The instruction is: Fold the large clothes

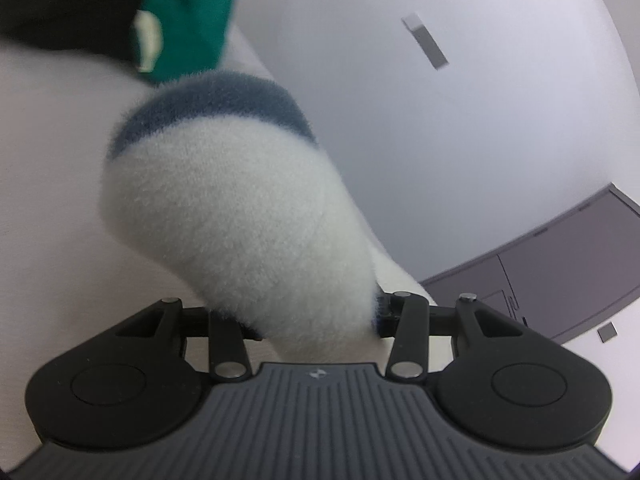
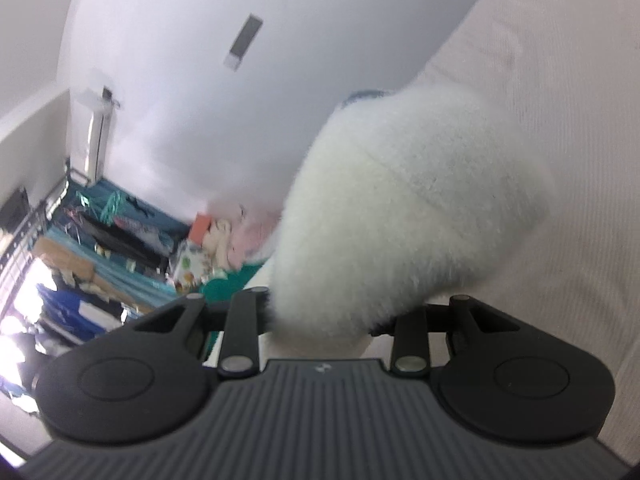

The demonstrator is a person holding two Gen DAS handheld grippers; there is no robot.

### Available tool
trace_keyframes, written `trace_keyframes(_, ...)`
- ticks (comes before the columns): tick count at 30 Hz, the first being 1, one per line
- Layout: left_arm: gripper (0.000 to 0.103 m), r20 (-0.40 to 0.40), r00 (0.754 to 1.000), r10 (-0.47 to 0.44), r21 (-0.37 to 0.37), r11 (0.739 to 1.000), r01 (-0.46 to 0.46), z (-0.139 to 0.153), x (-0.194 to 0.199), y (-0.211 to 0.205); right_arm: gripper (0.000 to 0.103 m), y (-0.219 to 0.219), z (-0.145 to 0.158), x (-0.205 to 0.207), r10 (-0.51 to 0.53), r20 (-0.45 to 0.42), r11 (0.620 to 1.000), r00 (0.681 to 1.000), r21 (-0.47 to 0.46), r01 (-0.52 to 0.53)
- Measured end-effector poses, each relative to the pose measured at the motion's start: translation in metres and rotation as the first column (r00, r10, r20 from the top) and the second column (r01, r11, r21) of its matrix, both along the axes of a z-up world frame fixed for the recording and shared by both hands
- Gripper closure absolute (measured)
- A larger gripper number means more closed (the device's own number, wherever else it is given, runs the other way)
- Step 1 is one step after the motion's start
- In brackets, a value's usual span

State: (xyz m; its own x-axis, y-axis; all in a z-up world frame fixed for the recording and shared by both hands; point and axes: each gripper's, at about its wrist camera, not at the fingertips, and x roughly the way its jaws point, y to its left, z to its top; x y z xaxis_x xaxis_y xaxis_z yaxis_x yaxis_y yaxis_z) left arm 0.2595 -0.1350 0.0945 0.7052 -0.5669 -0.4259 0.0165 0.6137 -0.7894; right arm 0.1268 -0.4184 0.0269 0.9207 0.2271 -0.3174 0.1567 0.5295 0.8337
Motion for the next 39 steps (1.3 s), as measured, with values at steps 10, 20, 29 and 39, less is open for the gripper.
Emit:
trace_keyframes(10, 0.054, 0.009, 0.993, -0.118, 0.019, 0.993, 0.118, 0.004, 0.060, -0.125, 0.067, -0.079, 0.008, 0.034, -0.112, 0.035, 0.993, 0.993, -0.038, 0.113)
trace_keyframes(20, 0.054, -0.013, 0.972, -0.234, 0.078, 0.969, 0.235, -0.071, 0.132, -0.215, 0.066, -0.137, -0.072, 0.048, -0.198, -0.009, 0.979, 0.980, -0.047, 0.198)
trace_keyframes(29, 0.054, -0.027, 0.951, -0.308, 0.107, 0.945, 0.309, -0.125, 0.129, -0.226, 0.066, -0.157, -0.136, 0.026, -0.159, -0.049, 0.985, 0.986, -0.070, 0.155)
trace_keyframes(39, 0.050, -0.006, 0.933, -0.360, 0.144, 0.923, 0.357, -0.159, 0.115, -0.218, 0.063, -0.142, -0.174, 0.007, -0.168, -0.083, 0.985, 0.982, -0.064, 0.163)
